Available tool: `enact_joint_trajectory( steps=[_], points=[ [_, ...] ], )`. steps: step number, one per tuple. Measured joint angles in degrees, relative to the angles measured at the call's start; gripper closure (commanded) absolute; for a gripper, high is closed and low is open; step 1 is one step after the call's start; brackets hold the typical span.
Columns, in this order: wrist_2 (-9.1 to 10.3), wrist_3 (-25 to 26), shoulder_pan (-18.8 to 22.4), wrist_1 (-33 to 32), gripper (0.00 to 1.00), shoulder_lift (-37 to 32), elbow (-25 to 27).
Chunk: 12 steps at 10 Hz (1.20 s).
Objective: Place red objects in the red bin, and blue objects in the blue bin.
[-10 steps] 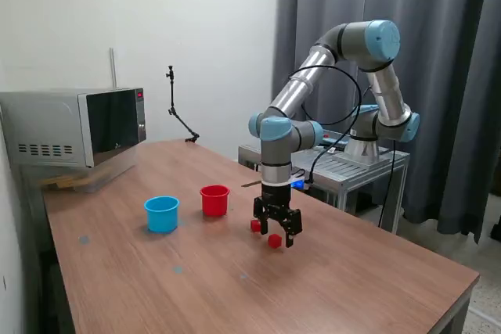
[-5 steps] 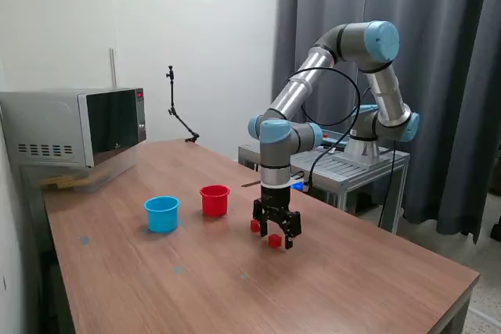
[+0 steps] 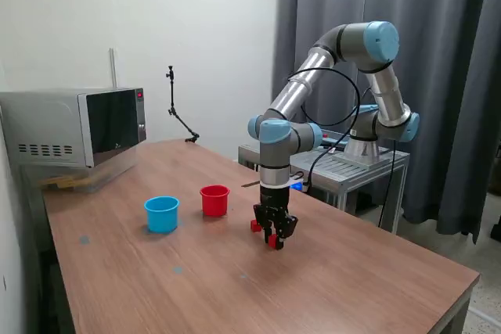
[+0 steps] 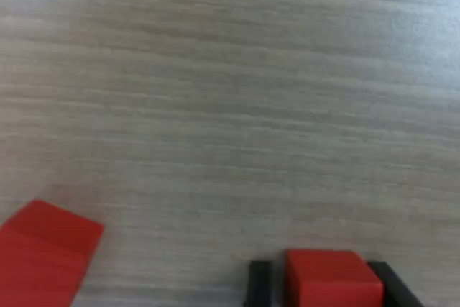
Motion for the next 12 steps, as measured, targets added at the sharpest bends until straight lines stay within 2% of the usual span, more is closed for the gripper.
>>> enact_joint_trajectory(
  steps=[8, 10, 12],
  points=[
    [-4.57, -0.06, -0.07, 1.42, 1.0, -1.12, -0.11],
    [-5.06, 0.03, -0.11, 2.53, 1.0, -1.8, -0.71],
    [-5.16, 0.19, -0.21, 3.92, 1.0, -1.99, -3.72]
  ],
)
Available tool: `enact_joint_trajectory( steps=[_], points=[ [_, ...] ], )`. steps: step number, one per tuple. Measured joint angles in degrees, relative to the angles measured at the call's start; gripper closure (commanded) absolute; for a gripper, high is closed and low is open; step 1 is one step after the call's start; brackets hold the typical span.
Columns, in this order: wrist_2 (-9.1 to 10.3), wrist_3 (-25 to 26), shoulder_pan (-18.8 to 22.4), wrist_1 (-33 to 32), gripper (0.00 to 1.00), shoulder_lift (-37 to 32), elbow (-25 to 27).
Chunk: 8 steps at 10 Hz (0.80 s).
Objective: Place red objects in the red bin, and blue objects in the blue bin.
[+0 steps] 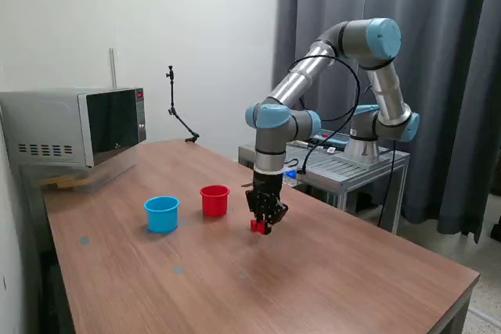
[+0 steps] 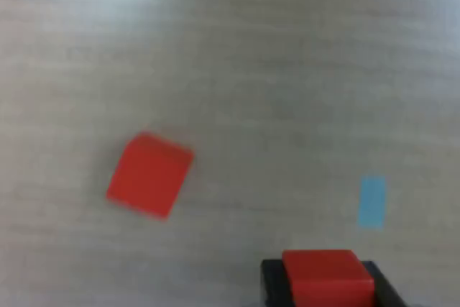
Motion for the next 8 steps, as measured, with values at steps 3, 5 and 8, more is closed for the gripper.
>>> enact_joint_trajectory(
  steps=[3, 5, 8],
  points=[
    [-0.03, 0.21, -4.05, 2.49, 1.0, -0.3, -4.33],
    [-0.05, 0.33, -7.57, 4.25, 1.0, -1.9, -4.49],
    [-0.06, 2.0, -10.46, 5.34, 1.0, -5.69, -2.58]
  ],
)
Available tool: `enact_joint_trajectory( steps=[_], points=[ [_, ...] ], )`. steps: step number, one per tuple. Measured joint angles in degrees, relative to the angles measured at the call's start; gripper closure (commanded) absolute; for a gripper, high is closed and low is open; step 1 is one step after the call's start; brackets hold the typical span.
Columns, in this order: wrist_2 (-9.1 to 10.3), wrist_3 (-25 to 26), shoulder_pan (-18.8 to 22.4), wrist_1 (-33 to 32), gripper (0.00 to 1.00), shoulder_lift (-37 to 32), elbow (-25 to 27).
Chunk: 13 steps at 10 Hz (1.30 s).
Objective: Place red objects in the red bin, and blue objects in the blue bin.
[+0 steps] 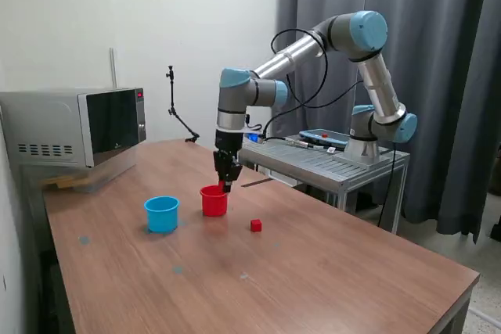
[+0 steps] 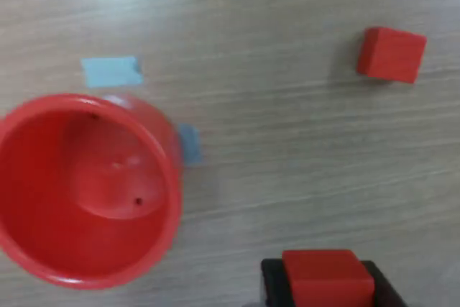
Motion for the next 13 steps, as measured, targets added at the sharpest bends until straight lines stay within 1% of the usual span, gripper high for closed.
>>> enact_joint_trajectory(
  steps=[3, 5, 10, 13],
  points=[
    [0.0, 0.7, -1.95, 1.87, 1.0, -4.24, 3.21],
    [0.09, 0.81, -2.77, 2.87, 1.0, -5.22, 4.85],
    [0.62, 0.9, -6.32, 3.2, 1.0, -4.82, 5.36],
    [0.77, 0.91, -7.22, 3.19, 1.0, -3.0, 4.99]
  ],
)
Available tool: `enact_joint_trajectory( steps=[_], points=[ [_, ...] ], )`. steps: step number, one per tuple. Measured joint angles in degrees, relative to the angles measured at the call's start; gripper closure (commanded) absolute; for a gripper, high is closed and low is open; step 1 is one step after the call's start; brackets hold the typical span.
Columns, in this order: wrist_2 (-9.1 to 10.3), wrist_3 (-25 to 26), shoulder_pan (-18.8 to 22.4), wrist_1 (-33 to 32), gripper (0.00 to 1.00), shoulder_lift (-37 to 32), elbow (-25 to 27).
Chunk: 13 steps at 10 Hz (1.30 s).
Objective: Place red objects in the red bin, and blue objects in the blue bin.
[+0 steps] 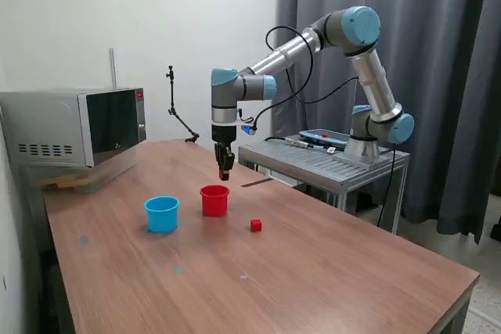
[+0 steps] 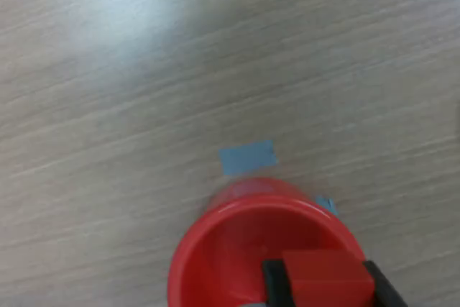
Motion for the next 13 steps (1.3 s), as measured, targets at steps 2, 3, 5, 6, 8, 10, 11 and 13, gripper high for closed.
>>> enact_joint_trajectory(
  steps=[2, 3, 5, 6, 8, 10, 11, 13],
  points=[
    [0.02, 0.1, -0.08, -0.03, 1.0, 0.76, -0.11],
    [0.02, 0.13, -0.1, -0.05, 1.0, 1.22, -0.22],
    [0.02, 0.18, -0.13, -0.06, 1.0, 1.82, -0.45],
    [0.02, 0.18, -0.13, -0.07, 1.0, 1.97, -0.51],
    [0.02, 0.16, -0.46, -0.07, 1.0, 2.29, -0.8],
    [0.02, 0.16, -1.06, -0.07, 1.0, 2.58, -1.11],
    [0.02, 0.16, -1.26, -0.09, 1.0, 2.66, -1.19],
    [0.0, 0.16, -1.4, -0.21, 1.0, 3.11, -1.8]
  ],
)
